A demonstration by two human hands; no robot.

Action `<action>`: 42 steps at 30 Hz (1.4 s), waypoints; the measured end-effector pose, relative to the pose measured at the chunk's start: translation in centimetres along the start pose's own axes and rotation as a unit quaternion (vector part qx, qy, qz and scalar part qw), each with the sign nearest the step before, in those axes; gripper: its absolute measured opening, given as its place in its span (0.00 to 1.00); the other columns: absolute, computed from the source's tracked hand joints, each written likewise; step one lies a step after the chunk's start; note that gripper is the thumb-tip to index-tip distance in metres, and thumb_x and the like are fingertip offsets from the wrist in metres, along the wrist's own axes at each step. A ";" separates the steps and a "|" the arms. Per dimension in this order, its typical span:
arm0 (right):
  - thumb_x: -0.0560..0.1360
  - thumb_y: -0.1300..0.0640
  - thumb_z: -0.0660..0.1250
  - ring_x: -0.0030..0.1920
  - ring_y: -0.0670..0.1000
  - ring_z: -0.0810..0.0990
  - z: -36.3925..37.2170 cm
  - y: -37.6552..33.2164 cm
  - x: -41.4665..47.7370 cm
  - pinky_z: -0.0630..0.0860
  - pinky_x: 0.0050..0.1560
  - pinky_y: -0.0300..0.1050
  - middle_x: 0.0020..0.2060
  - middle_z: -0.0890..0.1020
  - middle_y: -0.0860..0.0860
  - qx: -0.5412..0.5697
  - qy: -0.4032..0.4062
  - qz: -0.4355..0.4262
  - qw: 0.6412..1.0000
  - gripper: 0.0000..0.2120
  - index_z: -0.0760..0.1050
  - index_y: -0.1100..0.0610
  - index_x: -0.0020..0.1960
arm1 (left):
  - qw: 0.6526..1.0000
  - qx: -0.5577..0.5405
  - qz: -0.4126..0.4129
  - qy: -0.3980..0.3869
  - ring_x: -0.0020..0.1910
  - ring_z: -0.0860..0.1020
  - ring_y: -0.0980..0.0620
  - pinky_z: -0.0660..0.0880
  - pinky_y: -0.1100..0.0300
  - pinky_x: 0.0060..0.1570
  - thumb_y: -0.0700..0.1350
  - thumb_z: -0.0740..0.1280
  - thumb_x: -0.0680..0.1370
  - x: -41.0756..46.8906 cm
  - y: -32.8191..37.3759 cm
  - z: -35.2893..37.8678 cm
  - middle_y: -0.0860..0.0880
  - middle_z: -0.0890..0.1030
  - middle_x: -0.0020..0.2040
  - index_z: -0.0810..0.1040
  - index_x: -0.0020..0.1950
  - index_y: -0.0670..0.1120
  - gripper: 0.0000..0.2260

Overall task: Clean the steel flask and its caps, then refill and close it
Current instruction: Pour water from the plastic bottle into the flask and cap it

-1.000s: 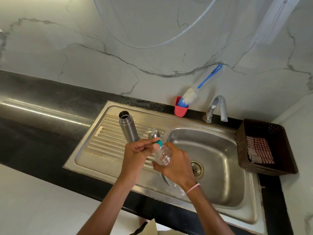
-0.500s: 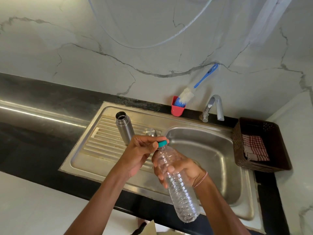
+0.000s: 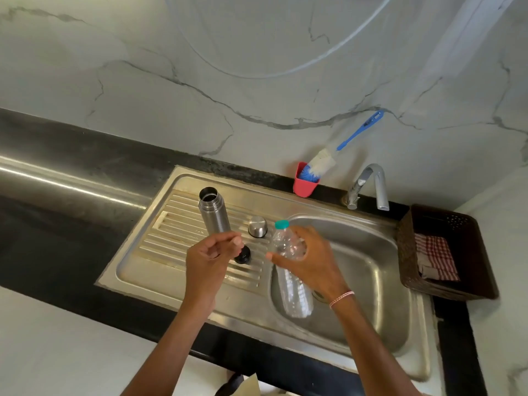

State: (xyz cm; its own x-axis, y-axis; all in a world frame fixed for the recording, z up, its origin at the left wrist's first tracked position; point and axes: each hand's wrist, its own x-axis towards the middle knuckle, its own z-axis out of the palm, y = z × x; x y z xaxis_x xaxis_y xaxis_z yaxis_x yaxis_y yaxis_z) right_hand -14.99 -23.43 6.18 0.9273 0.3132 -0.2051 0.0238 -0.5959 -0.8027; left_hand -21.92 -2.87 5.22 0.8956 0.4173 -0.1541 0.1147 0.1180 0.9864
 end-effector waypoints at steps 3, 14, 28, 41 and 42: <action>0.65 0.34 0.78 0.58 0.46 0.75 -0.4 -0.4 2.9 0.73 0.59 0.43 0.56 0.72 0.41 -0.065 0.076 -0.033 0.994 0.38 0.72 0.47 0.70 | 0.996 0.046 0.003 0.072 0.40 0.86 0.48 0.83 0.48 0.51 0.50 0.77 0.73 1.0 -0.8 -1.8 0.47 0.88 0.42 0.87 0.49 0.45 0.11; 0.68 0.50 0.81 0.56 0.50 0.79 2.7 -4.2 20.0 0.80 0.59 0.47 0.59 0.79 0.50 -0.019 0.169 -0.111 0.979 0.33 0.73 0.54 0.68 | 0.972 0.218 0.024 0.085 0.61 0.78 0.52 0.79 0.54 0.55 0.56 0.82 0.68 10.3 -4.3 -5.4 0.52 0.76 0.66 0.70 0.70 0.51 0.35; 0.72 0.56 0.77 0.62 0.59 0.77 7.4 -3.7 34.0 0.75 0.62 0.50 0.64 0.75 0.56 -0.131 0.163 -0.049 0.977 0.30 0.71 0.58 0.71 | 0.960 0.268 0.083 0.021 0.64 0.77 0.55 0.79 0.46 0.61 0.54 0.82 0.69 15.7 -6.8 -5.8 0.59 0.79 0.65 0.72 0.72 0.57 0.34; 0.67 0.50 0.82 0.62 0.58 0.78 7.3 -3.9 35.5 0.76 0.60 0.52 0.67 0.76 0.56 -0.111 0.184 -0.035 0.976 0.38 0.65 0.56 0.69 | 0.958 0.277 0.072 0.015 0.62 0.78 0.54 0.82 0.51 0.57 0.53 0.82 0.69 15.7 -6.5 -5.7 0.54 0.80 0.66 0.72 0.73 0.54 0.35; 0.67 0.50 0.83 0.63 0.58 0.78 7.2 -3.7 35.4 0.76 0.60 0.52 0.67 0.75 0.56 -0.110 0.180 -0.038 0.977 0.40 0.65 0.56 0.70 | 0.958 0.278 0.070 0.014 0.62 0.78 0.54 0.82 0.50 0.57 0.53 0.82 0.69 15.7 -6.6 -5.8 0.54 0.80 0.65 0.73 0.73 0.53 0.35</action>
State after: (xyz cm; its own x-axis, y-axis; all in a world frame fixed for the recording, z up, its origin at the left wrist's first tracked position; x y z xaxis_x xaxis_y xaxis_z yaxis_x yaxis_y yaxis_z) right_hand 15.06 -4.76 -2.15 0.9901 0.1063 0.0914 0.1402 -0.7382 -0.6598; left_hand -11.10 8.09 -4.01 0.9079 0.4190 -0.0118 0.2123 -0.4354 0.8748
